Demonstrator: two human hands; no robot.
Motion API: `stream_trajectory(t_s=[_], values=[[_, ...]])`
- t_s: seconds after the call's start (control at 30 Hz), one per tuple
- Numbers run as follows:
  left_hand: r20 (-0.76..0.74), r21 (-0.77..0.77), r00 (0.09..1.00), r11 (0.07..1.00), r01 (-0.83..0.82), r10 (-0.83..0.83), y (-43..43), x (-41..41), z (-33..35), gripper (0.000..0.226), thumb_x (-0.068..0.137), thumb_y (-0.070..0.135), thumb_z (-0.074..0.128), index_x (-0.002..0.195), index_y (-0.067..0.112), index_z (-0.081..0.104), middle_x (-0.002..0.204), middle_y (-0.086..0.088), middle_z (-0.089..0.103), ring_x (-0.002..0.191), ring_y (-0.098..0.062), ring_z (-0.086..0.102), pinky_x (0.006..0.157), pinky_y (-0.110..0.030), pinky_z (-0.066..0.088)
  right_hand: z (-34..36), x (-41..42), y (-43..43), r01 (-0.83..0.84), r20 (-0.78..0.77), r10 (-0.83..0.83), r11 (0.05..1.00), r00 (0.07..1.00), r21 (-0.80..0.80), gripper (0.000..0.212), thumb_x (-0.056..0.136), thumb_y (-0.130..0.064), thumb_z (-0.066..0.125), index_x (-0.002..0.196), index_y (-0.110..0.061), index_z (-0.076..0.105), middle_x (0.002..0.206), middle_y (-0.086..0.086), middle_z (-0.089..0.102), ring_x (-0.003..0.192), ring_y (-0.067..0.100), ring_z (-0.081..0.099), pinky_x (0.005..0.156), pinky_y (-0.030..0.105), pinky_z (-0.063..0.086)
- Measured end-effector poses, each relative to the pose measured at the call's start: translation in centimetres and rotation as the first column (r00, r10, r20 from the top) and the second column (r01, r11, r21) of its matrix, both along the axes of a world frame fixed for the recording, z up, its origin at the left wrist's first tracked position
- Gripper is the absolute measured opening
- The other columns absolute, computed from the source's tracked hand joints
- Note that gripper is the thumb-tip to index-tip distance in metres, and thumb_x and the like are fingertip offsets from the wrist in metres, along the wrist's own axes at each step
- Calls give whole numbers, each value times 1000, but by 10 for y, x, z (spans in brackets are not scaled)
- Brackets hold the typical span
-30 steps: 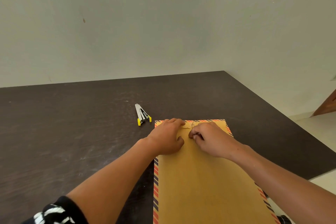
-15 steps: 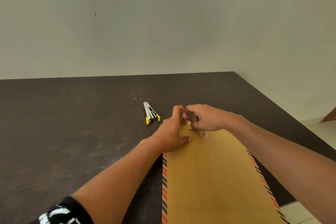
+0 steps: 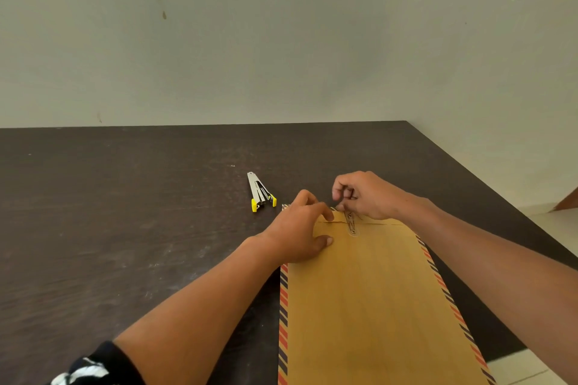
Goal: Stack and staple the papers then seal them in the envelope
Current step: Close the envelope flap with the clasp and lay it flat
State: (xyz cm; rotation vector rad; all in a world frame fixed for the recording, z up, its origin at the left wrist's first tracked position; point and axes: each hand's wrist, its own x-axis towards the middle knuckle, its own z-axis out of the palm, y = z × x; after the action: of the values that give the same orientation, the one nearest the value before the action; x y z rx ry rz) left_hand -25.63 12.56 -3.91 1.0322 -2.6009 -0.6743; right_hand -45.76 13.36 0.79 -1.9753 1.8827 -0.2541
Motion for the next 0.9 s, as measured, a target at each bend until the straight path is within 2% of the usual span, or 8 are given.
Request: stream_trajectory(t_s=[0.07, 0.13, 0.23, 0.4, 0.5, 0.67, 0.8, 0.9], values=[[32, -14, 999, 999, 33, -33, 0, -1, 1, 41, 92, 35, 68, 131, 28, 57, 137, 1, 38, 113, -20, 54, 97, -28, 44, -4, 1, 0, -7, 24, 8, 1000, 1000, -27, 20, 93, -5, 67, 88, -24, 64, 88, 2, 68, 69, -14, 63, 71, 25, 53], [50, -27, 997, 998, 57, -56, 0, -1, 2, 42, 94, 35, 65, 134, 31, 56, 137, 1, 40, 115, -20, 54, 98, -28, 43, -6, 3, 0, -20, 35, 21, 998, 999, -53, 19, 93, -5, 68, 87, -23, 64, 87, 1, 68, 71, -14, 64, 70, 22, 51], [89, -79, 991, 991, 104, -97, 1, -2, 2, 51, 97, 35, 60, 145, 37, 46, 134, -3, 41, 119, -22, 49, 103, -33, 42, -8, 2, 1, -41, 26, 43, 995, 999, -92, 20, 92, -4, 68, 85, -22, 63, 85, -2, 68, 73, -12, 65, 68, 22, 52], [256, -203, 960, 965, 168, -114, 1, -7, 2, 55, 100, 40, 45, 153, 42, 31, 132, -5, 37, 121, -26, 41, 104, -37, 40, -15, -4, 7, -46, 22, 51, 981, 998, -187, 19, 91, -7, 71, 83, -23, 63, 82, -3, 70, 75, 6, 69, 69, 28, 58], [326, -220, 940, 959, 178, -100, -1, -12, 6, 56, 99, 44, 41, 154, 43, 28, 131, -4, 36, 120, -26, 39, 97, -39, 43, -20, -6, 10, -51, 47, 63, 973, 997, -226, 18, 90, -7, 72, 84, -21, 63, 80, -5, 69, 75, -1, 67, 67, 22, 54], [376, -194, 922, 965, 176, -93, -4, -15, 10, 58, 97, 47, 42, 153, 43, 27, 131, -3, 36, 122, -25, 38, 98, -42, 45, -23, -16, 13, -63, 29, 72, 967, 997, -245, 18, 91, -10, 72, 84, -21, 60, 78, -13, 67, 76, -10, 64, 64, 12, 45], [393, -185, 915, 967, 175, -91, -4, -18, 14, 59, 95, 48, 43, 152, 43, 27, 132, -4, 36, 123, -26, 37, 99, -44, 44, -26, -23, 17, -63, 8, 68, 962, 998, -267, 19, 92, -10, 70, 85, -23, 59, 83, -12, 68, 82, -2, 66, 68, 18, 49], [375, -184, 924, 970, 159, -81, -3, -16, 13, 58, 95, 48, 44, 151, 44, 29, 130, -3, 36, 121, -25, 38, 99, -43, 44, -30, -24, 21, -82, -44, 72, 949, 996, -304, 18, 93, -13, 67, 85, -22, 55, 80, -12, 63, 79, 4, 61, 68, 26, 49]])
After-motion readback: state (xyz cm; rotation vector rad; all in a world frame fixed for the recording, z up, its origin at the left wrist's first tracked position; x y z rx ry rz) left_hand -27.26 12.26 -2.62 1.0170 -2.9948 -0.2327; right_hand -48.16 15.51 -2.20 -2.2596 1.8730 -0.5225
